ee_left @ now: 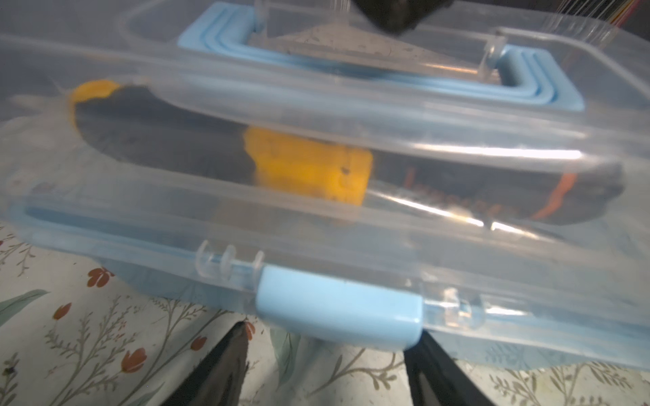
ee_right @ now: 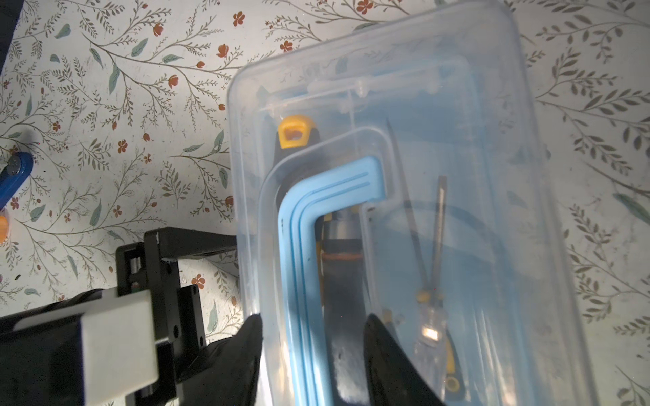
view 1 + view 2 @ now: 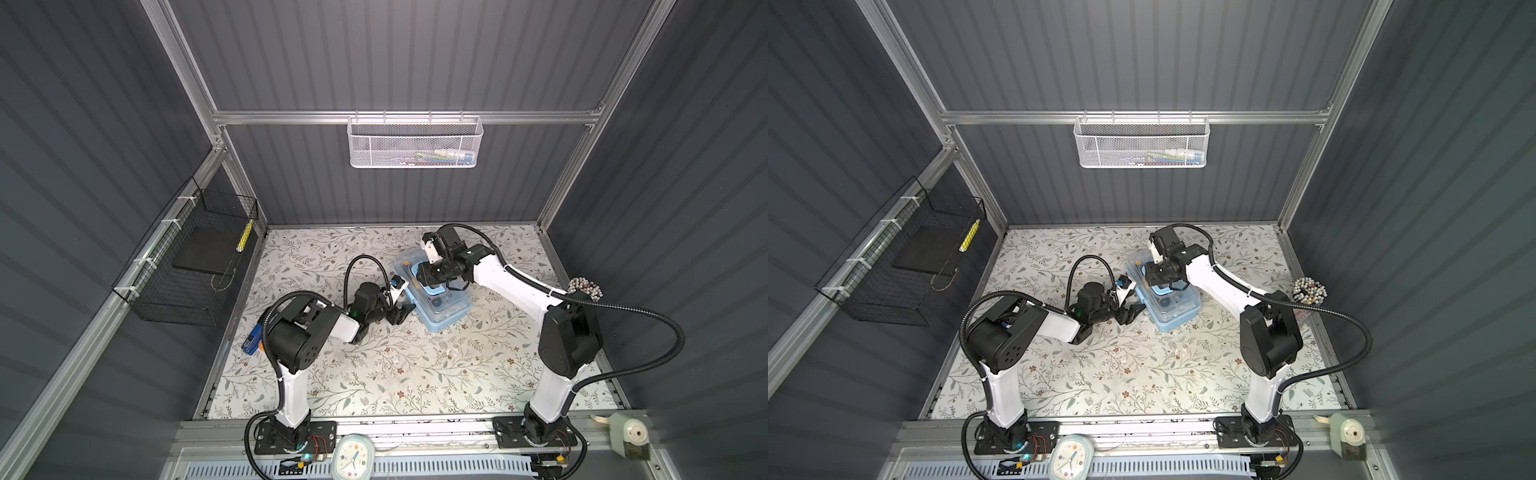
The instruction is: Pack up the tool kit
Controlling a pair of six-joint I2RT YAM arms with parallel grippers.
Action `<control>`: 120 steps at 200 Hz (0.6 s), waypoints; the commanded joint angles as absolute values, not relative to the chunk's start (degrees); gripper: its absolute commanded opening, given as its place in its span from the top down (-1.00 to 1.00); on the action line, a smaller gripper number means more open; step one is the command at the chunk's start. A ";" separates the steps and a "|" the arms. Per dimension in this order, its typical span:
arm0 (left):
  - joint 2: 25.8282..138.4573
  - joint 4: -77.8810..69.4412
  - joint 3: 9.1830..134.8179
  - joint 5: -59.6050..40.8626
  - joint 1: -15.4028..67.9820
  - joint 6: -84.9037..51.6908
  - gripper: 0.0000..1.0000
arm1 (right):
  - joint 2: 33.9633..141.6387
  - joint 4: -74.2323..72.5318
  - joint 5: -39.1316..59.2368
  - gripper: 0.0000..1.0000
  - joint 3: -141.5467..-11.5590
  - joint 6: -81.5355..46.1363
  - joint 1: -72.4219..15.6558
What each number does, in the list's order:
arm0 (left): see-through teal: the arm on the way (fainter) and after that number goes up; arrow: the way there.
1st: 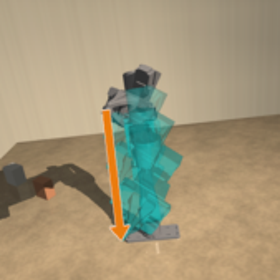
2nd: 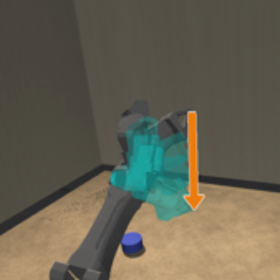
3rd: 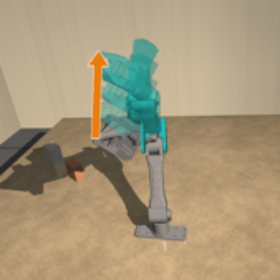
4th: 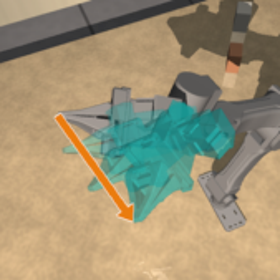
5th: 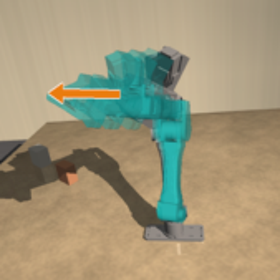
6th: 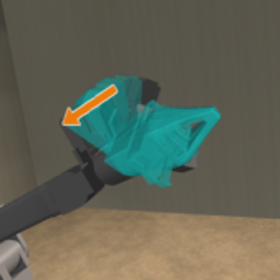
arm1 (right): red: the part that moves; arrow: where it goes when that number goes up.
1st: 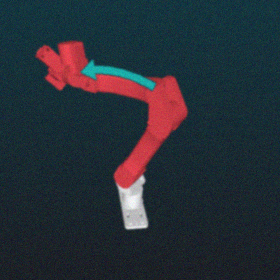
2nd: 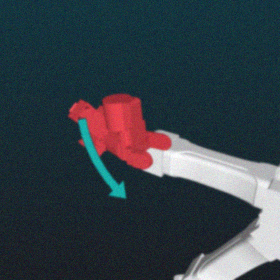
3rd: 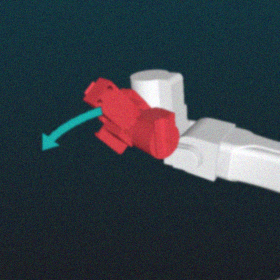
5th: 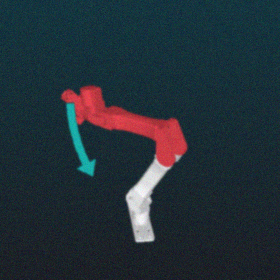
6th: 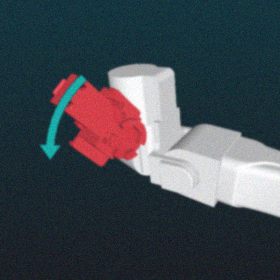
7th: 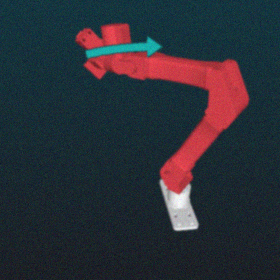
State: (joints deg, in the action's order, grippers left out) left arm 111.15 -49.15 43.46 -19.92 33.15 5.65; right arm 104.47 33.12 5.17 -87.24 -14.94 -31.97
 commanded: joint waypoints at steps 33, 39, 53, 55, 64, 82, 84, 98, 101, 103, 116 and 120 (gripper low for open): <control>112.21 -47.68 45.00 -22.33 32.34 6.77 -0.34 | 106.06 36.09 4.75 0.03 -89.50 -13.68 -31.80; 112.07 -47.64 44.94 -22.30 32.32 6.85 -0.33 | 106.21 36.18 4.88 0.03 -89.64 -13.56 -31.75; 111.74 -47.26 45.02 -22.32 32.25 6.99 -0.33 | 106.41 36.43 5.05 0.03 -89.82 -13.40 -31.80; 111.67 -47.10 45.05 -22.37 32.32 7.02 -0.33 | 106.43 36.42 5.09 0.03 -89.89 -13.37 -31.79; 111.62 -46.62 45.21 -22.66 32.34 7.41 -0.32 | 106.41 36.41 5.01 0.03 -89.91 -13.30 -31.76; 111.62 -44.84 46.03 -22.65 32.31 7.94 -0.24 | 106.36 36.29 5.08 0.03 -89.74 -13.22 -31.71; 111.60 -44.59 46.11 -22.65 32.31 8.03 -0.23 | 106.33 36.25 5.09 0.03 -89.74 -13.24 -31.68; 111.62 -43.69 46.41 -22.88 32.33 8.41 -0.19 | 106.32 36.22 5.14 0.02 -89.80 -13.20 -31.58; 111.62 -43.61 46.45 -22.82 32.27 8.44 -0.19 | 106.32 36.21 5.16 0.02 -89.82 -13.16 -31.58; 111.67 -43.60 46.42 -22.80 32.28 8.51 -0.19 | 106.28 36.21 5.18 0.02 -89.82 -13.18 -31.58; 111.48 -43.60 46.06 -22.46 32.26 8.61 -0.19 | 106.26 36.23 5.19 0.02 -89.91 -13.01 -31.57; 111.53 -43.59 46.06 -22.35 32.33 8.64 -0.19 | 106.29 36.22 5.26 0.02 -89.89 -13.12 -31.53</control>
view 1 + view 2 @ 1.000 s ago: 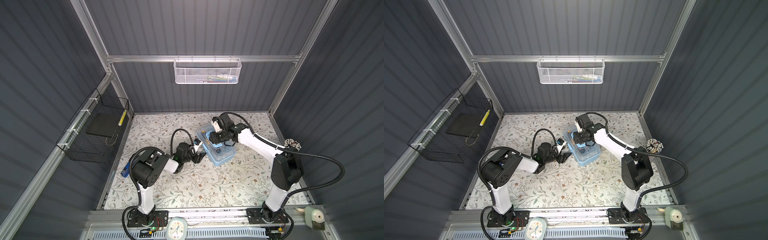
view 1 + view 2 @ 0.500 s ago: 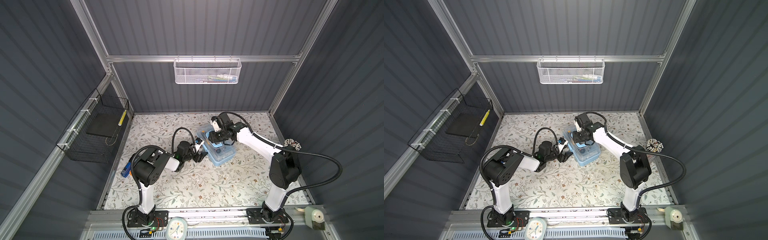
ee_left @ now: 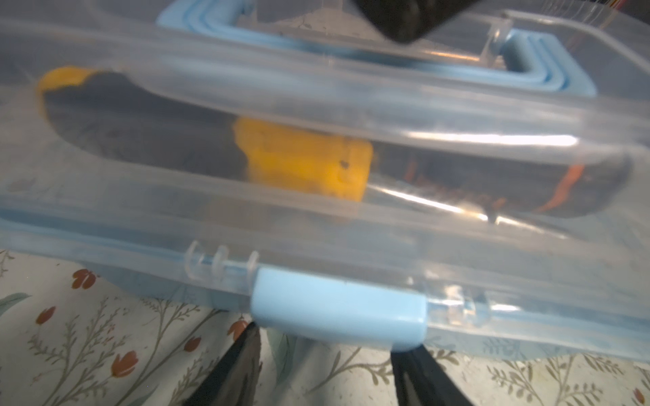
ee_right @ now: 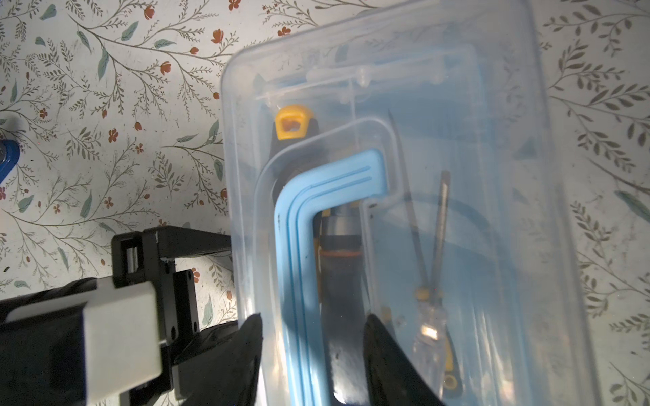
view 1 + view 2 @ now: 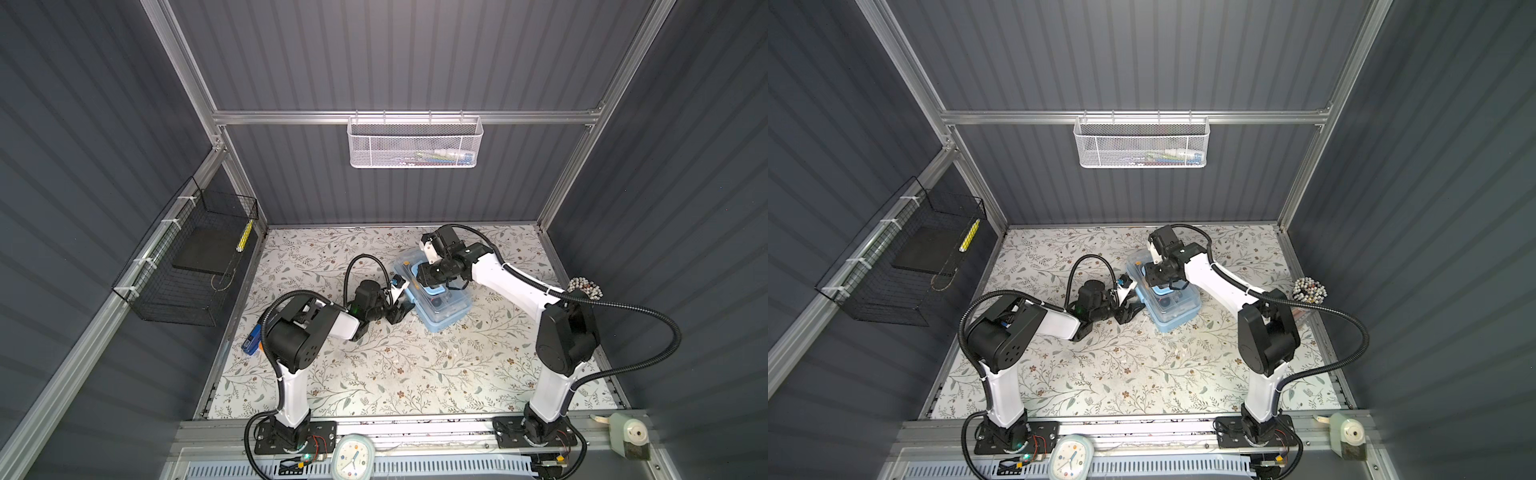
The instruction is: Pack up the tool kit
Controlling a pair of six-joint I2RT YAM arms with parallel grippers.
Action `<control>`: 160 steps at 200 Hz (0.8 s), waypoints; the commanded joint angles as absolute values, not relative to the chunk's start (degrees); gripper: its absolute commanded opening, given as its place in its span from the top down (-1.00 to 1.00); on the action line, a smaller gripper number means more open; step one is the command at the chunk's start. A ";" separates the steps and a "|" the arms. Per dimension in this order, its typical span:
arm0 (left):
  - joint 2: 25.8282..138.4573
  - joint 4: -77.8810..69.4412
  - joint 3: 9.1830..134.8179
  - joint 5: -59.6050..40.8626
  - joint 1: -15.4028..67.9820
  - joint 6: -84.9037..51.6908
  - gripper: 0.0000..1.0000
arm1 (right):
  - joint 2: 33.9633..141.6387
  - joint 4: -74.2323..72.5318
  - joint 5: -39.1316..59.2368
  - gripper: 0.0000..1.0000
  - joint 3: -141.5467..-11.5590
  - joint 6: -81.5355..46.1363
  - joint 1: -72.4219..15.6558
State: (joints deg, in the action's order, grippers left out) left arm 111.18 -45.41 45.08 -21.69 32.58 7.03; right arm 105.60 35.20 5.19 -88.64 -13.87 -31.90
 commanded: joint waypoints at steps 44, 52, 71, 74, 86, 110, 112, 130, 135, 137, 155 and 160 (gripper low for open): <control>111.04 -42.51 46.16 -21.30 32.31 9.39 -0.26 | 106.72 36.52 5.36 0.02 -90.33 -12.82 -31.40; 110.89 -42.32 46.11 -20.97 32.28 9.51 -0.27 | 106.77 36.55 5.45 0.02 -90.31 -12.66 -31.30; 110.80 -41.40 46.61 -20.55 32.25 9.60 -0.30 | 106.70 36.57 5.79 0.02 -90.43 -12.55 -31.20; 110.83 -40.99 46.86 -20.56 32.25 9.59 -0.30 | 106.64 36.55 5.88 0.02 -90.44 -12.45 -31.16; 111.00 -39.25 47.92 -20.31 32.25 9.79 -0.30 | 106.63 36.54 6.21 0.02 -90.42 -12.22 -30.89; 110.90 -37.53 48.57 -19.35 32.25 10.20 -0.33 | 106.83 36.63 7.92 0.02 -90.78 -11.87 -30.62; 110.80 -37.55 48.60 -19.34 32.23 10.31 -0.33 | 106.93 36.60 7.96 0.02 -90.79 -11.87 -30.62; 110.59 -36.90 49.22 -19.32 32.26 10.34 -0.35 | 107.01 36.63 8.65 0.02 -90.88 -11.68 -30.46; 110.65 -36.39 49.70 -19.27 32.25 10.37 -0.35 | 107.09 36.56 8.64 0.02 -90.87 -11.53 -30.49; 110.76 -36.19 49.87 -19.28 32.19 10.37 -0.35 | 107.06 36.61 8.71 0.02 -90.88 -11.50 -30.45; 111.27 -34.33 51.30 -19.47 32.20 10.75 -0.31 | 107.35 36.77 9.09 0.02 -90.95 -11.16 -30.03; 111.24 -34.24 51.39 -19.54 32.25 10.81 -0.29 | 107.35 36.76 9.29 0.02 -90.97 -11.16 -29.91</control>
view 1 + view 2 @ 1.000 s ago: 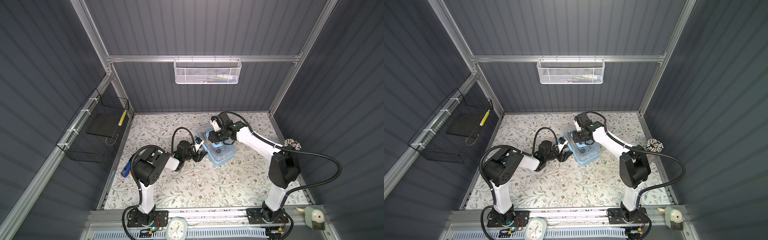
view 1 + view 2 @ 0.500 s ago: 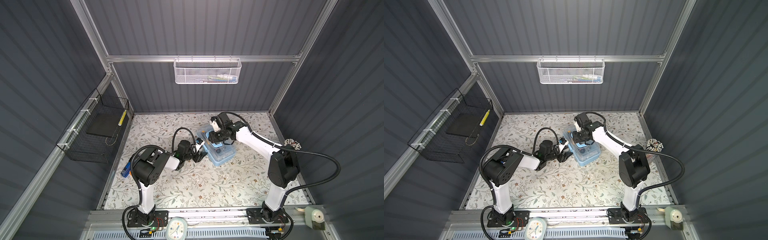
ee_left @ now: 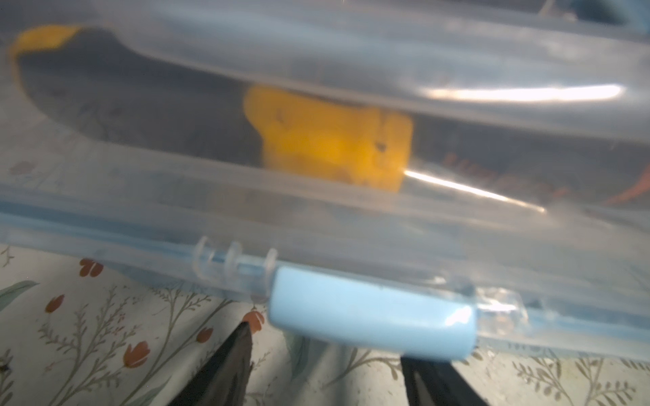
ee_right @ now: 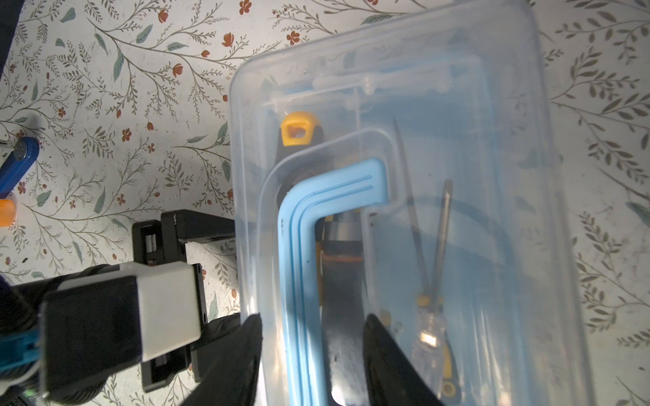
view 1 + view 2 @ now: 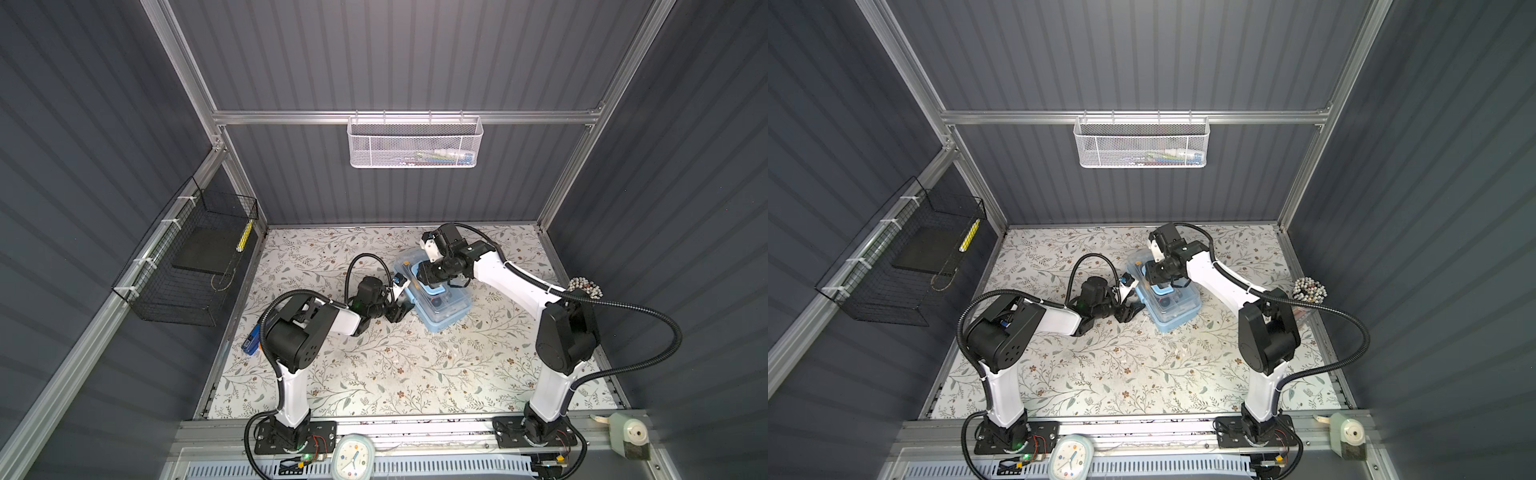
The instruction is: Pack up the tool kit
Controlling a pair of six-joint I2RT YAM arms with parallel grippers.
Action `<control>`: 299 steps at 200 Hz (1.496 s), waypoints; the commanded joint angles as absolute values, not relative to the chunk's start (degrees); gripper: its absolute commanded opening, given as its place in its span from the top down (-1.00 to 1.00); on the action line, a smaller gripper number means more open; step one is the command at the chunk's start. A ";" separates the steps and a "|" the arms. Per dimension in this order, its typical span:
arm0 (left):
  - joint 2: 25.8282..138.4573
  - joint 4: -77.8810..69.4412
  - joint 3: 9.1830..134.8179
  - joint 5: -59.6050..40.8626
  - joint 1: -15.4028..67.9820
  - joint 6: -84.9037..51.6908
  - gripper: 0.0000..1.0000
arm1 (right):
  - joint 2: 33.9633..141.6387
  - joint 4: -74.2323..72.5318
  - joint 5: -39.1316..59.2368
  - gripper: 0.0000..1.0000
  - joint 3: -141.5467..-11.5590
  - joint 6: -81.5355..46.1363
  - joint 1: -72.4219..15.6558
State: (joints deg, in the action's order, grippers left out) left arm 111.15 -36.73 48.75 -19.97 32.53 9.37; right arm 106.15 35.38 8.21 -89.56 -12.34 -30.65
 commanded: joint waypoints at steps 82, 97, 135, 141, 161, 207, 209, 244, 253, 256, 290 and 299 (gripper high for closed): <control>109.52 -32.28 51.72 -17.02 32.20 12.13 -0.33 | 108.09 36.76 10.85 0.02 -91.23 -10.79 -29.44; 109.25 -32.09 51.92 -16.55 32.24 12.31 -0.35 | 108.05 36.73 10.85 0.02 -91.21 -10.78 -29.42; 108.90 -32.63 51.71 -15.71 32.20 12.28 -0.36 | 108.10 37.42 9.96 0.03 -91.06 -10.51 -29.34; 108.86 -32.80 51.68 -15.78 32.25 12.37 -0.36 | 108.02 37.53 9.76 0.02 -90.98 -10.52 -29.39; 108.81 -32.86 51.71 -16.06 32.13 12.74 -0.35 | 107.54 37.31 9.49 0.02 -90.35 -10.69 -29.22; 108.26 -34.36 50.81 -17.53 31.47 12.30 -0.37 | 108.19 38.14 10.02 0.03 -90.79 -10.56 -29.07; 108.19 -34.41 50.74 -17.57 31.40 12.30 -0.37 | 108.19 38.21 10.02 0.03 -90.79 -10.51 -29.02; 107.64 -35.62 49.95 -19.34 30.68 11.79 -0.39 | 107.93 37.55 12.18 0.02 -89.84 -10.31 -28.44; 107.46 -36.39 49.58 -20.67 30.43 11.53 -0.39 | 107.54 37.21 12.77 -0.01 -89.44 -10.29 -28.34; 107.34 -36.61 49.43 -20.72 30.41 11.43 -0.39 | 107.51 37.08 12.93 -0.01 -89.35 -10.36 -28.31; 107.33 -38.38 48.28 -22.00 29.54 10.82 -0.39 | 106.93 36.12 14.56 -0.02 -88.94 -10.47 -28.10; 107.41 -39.58 47.95 -22.47 29.31 10.41 -0.39 | 107.06 36.17 14.89 -0.01 -89.03 -10.43 -28.12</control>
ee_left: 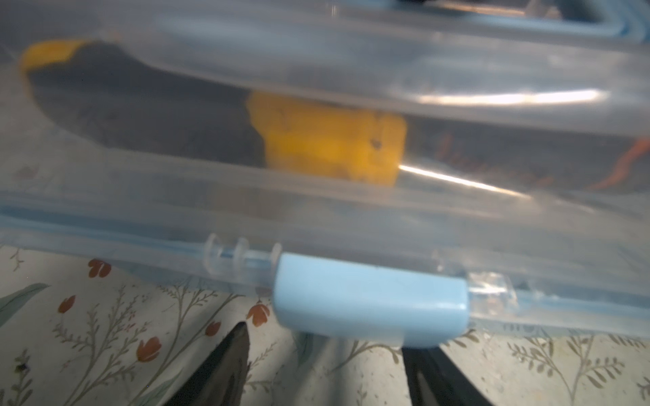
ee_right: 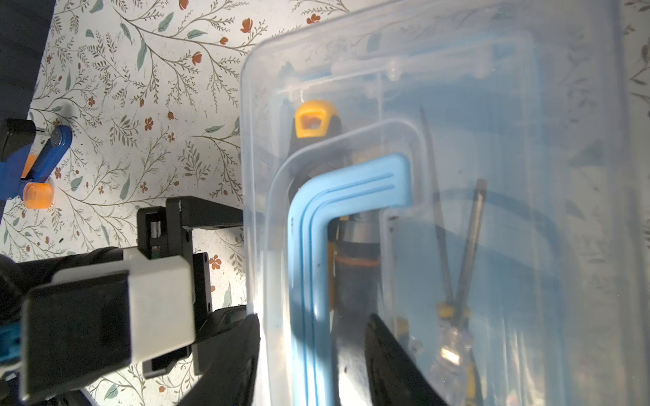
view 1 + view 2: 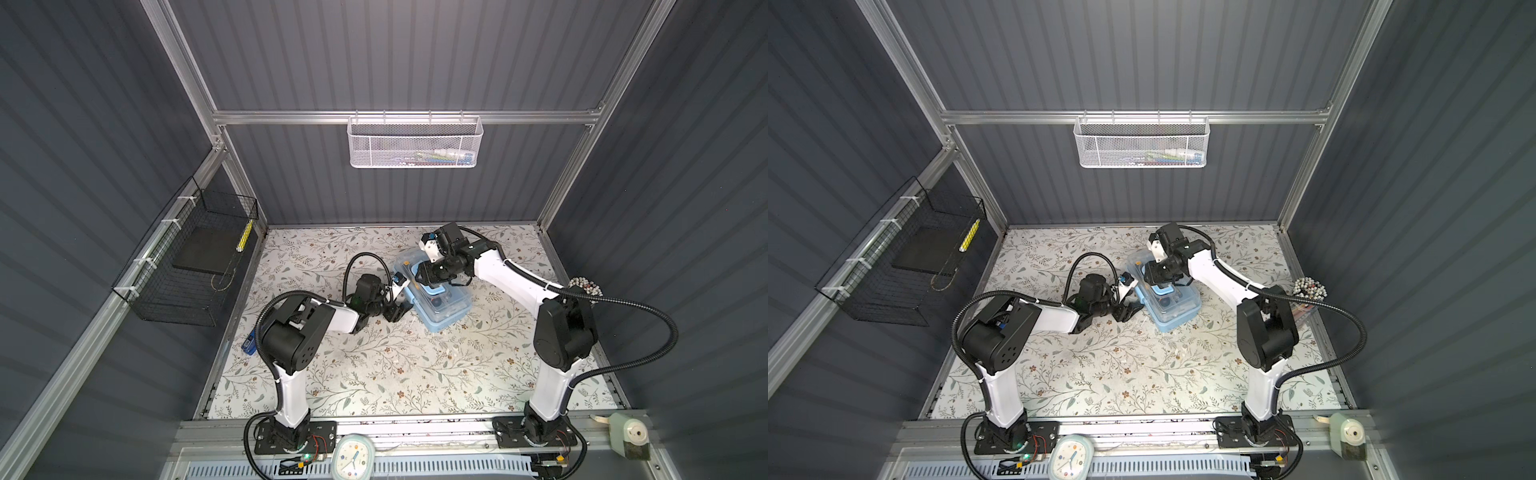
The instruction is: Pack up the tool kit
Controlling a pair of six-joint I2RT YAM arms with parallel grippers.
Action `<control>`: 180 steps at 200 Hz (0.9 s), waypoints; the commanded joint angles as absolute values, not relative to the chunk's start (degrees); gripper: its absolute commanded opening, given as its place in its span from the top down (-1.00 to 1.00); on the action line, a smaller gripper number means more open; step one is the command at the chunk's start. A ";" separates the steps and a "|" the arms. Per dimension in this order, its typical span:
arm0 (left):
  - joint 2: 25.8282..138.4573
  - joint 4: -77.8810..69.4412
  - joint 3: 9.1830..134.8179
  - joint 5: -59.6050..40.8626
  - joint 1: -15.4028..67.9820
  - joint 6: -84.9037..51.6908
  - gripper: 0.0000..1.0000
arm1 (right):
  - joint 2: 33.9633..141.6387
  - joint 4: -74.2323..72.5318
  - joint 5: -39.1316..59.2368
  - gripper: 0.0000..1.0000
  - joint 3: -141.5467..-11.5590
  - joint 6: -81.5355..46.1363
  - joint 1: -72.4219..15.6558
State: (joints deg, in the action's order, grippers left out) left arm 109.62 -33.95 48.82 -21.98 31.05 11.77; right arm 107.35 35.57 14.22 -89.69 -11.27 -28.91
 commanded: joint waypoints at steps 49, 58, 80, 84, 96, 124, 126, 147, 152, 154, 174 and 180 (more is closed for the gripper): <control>108.23 -43.33 47.50 -25.21 28.56 9.04 -0.38 | 107.13 36.75 14.55 0.00 -88.59 -10.35 -28.04; 108.43 -43.50 47.66 -25.43 28.56 8.97 -0.38 | 107.17 36.77 14.46 0.00 -88.59 -10.38 -28.00; 108.96 -43.95 47.98 -25.71 28.56 8.70 -0.38 | 107.39 36.69 14.50 0.00 -88.59 -10.51 -27.91; 109.02 -43.90 48.15 -25.73 28.54 8.70 -0.38 | 107.40 36.72 14.50 0.00 -88.59 -10.54 -27.90; 109.13 -43.56 48.41 -25.75 28.48 8.66 -0.37 | 107.41 36.74 14.50 0.00 -88.59 -10.52 -27.95; 109.64 -43.16 48.86 -25.90 28.48 8.53 -0.32 | 107.40 36.73 14.44 -0.01 -88.68 -10.59 -27.82; 109.65 -43.16 48.87 -25.92 28.43 8.59 -0.32 | 107.47 36.74 14.42 0.00 -88.68 -10.67 -27.85; 110.04 -43.15 49.20 -26.18 28.39 8.59 -0.28 | 107.48 36.85 14.30 0.00 -88.59 -10.68 -27.82; 110.05 -43.11 49.28 -26.28 28.39 8.57 -0.27 | 107.41 36.78 14.31 0.00 -88.59 -10.69 -27.80; 110.04 -43.08 49.30 -26.39 28.39 8.58 -0.27 | 107.40 36.75 14.28 -0.01 -88.59 -10.71 -27.82; 110.49 -42.40 49.96 -26.45 28.39 8.53 -0.27 | 107.41 36.74 14.28 0.00 -88.59 -10.83 -27.84; 110.59 -42.13 50.21 -26.58 28.39 8.56 -0.27 | 107.45 36.74 14.33 -0.01 -88.59 -10.82 -27.86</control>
State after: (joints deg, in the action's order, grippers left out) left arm 109.65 -40.32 47.46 -27.55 29.61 9.41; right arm 107.35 35.59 15.22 -89.25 -11.29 -28.64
